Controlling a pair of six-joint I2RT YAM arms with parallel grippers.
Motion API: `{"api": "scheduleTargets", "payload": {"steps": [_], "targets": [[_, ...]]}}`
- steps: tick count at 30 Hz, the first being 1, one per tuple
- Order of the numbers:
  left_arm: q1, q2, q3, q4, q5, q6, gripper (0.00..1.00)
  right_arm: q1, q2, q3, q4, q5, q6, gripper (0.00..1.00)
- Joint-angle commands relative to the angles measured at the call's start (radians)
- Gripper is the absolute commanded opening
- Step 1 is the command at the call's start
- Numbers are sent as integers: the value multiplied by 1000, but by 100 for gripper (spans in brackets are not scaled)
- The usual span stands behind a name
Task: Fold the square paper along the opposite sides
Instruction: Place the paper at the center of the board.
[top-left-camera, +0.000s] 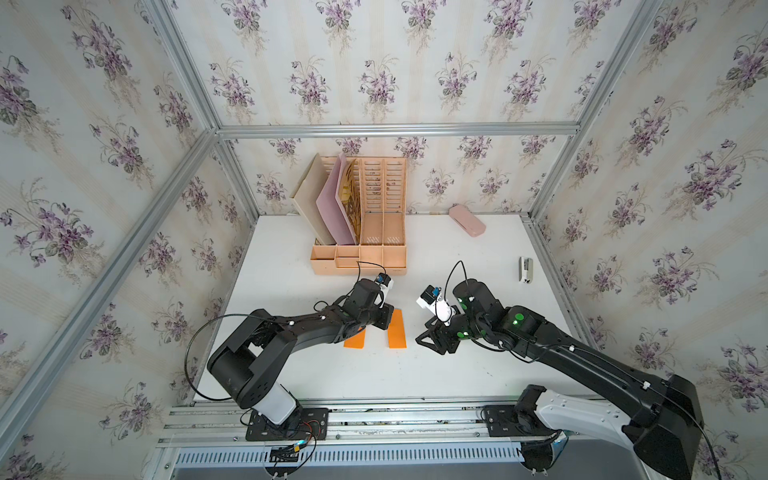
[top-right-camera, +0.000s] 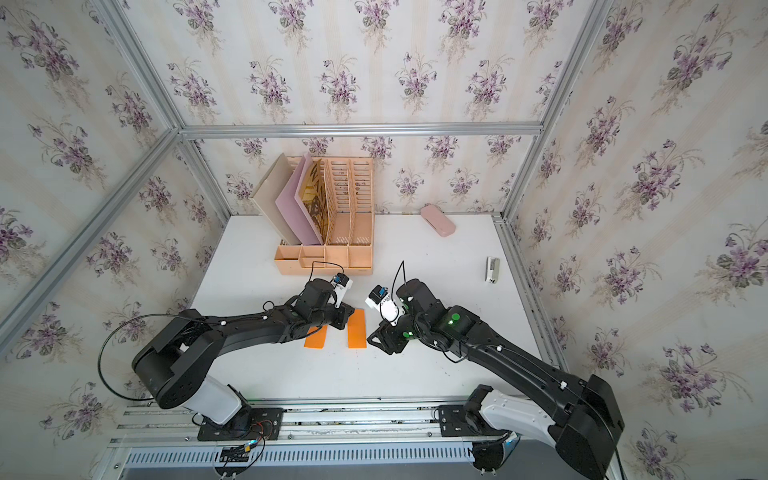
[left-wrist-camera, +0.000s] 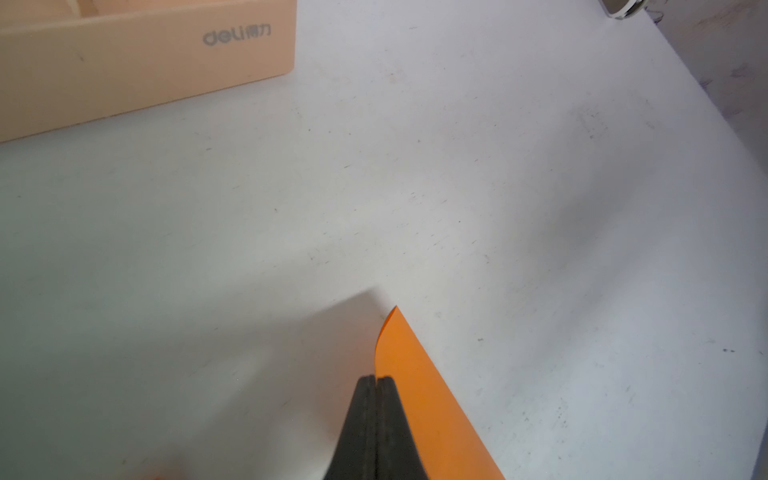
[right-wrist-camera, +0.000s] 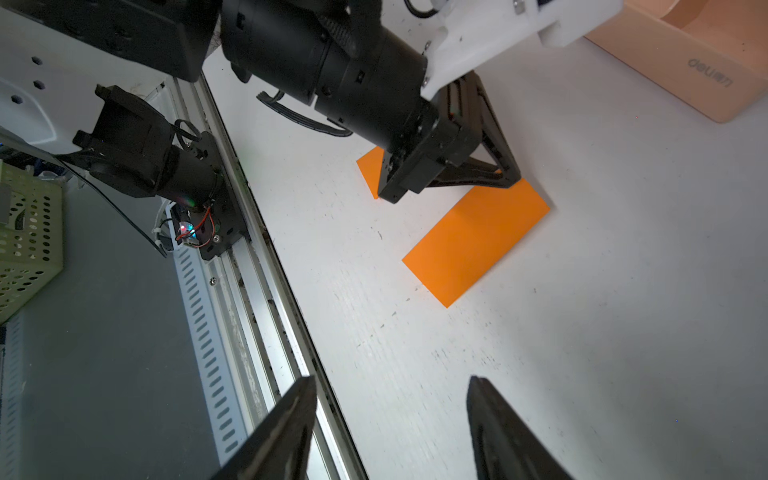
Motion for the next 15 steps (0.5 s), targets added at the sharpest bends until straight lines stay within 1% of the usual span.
{"api": "scheduleTargets", "payload": {"steps": [1,2,4,5,7,9,11,12,15], "targets": [[0,35,43,-81,-28,68,0,1,5,-4,36,-6,4,63],[0,47,53,-94,-27,73,0,0,7,-7,37,-8,3,63],[0,67,71,-112,-29,79,4,0,12,-8,41,-12,2,63],[-1,72,75,-117,-31,82,9,0,12,-8,41,-12,2,63],[0,77,80,-129,-35,88,26,0,12,-8,43,-13,3,63],[0,76,83,-142,-47,92,39,0,9,-9,43,-14,2,63],[0,72,83,-151,-59,98,48,0,6,-10,44,-18,2,62],[0,71,85,-158,-64,102,51,1,4,-10,44,-20,2,62],[0,72,89,-173,-81,109,52,1,0,-11,46,-23,2,62]]}}
